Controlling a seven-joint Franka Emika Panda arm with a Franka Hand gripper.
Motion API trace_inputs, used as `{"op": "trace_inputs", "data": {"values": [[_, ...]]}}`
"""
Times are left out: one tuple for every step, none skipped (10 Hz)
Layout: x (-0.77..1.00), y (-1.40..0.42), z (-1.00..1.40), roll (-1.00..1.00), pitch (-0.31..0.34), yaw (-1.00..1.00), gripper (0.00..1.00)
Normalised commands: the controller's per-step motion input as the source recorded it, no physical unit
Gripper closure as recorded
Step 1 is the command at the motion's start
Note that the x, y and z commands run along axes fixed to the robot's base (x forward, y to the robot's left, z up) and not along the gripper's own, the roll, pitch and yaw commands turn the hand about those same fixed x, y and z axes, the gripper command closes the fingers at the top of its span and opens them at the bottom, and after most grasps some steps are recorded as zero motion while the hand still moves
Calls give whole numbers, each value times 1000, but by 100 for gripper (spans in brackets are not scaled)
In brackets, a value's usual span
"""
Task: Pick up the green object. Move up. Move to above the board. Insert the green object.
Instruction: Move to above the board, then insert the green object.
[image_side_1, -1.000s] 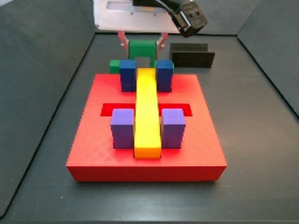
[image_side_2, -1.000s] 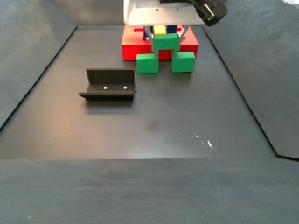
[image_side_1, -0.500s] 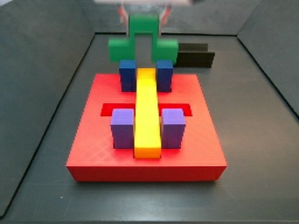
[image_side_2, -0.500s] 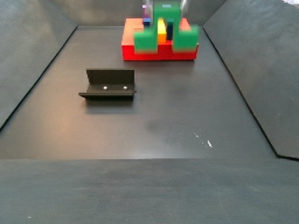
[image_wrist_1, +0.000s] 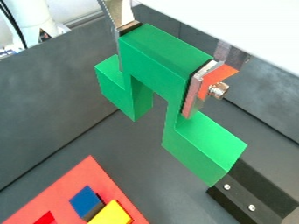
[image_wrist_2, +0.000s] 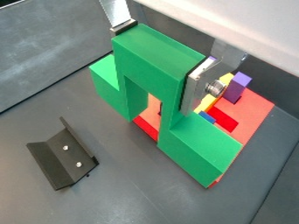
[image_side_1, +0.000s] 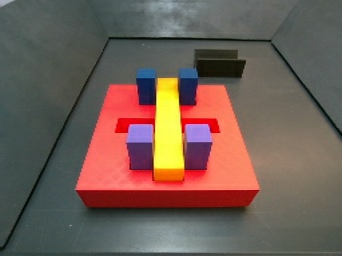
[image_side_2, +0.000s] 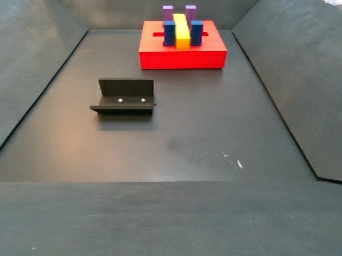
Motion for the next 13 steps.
{"op": "trace_inputs", "data": {"values": [[37, 6, 178, -59, 48, -1, 100], [93, -1400, 390, 47, 144, -225, 100], [86, -1400, 363, 49, 148, -218, 100], [107, -1400, 370, 124, 156, -101, 100], [167, -1400, 361, 69, 154, -58, 100], [159, -808, 207, 58, 164, -15, 100], [138, -470, 123, 59, 156, -6, 100], [89, -235, 71, 47, 122, -2, 100], [65, -186, 63, 54, 102, 5, 100], [0, 0, 0, -23, 13, 0, 100], [0, -31, 0, 17, 0, 0, 100], [303, -94, -31, 49, 146, -111, 100], [549, -303, -449, 0, 1, -137, 100]]}}
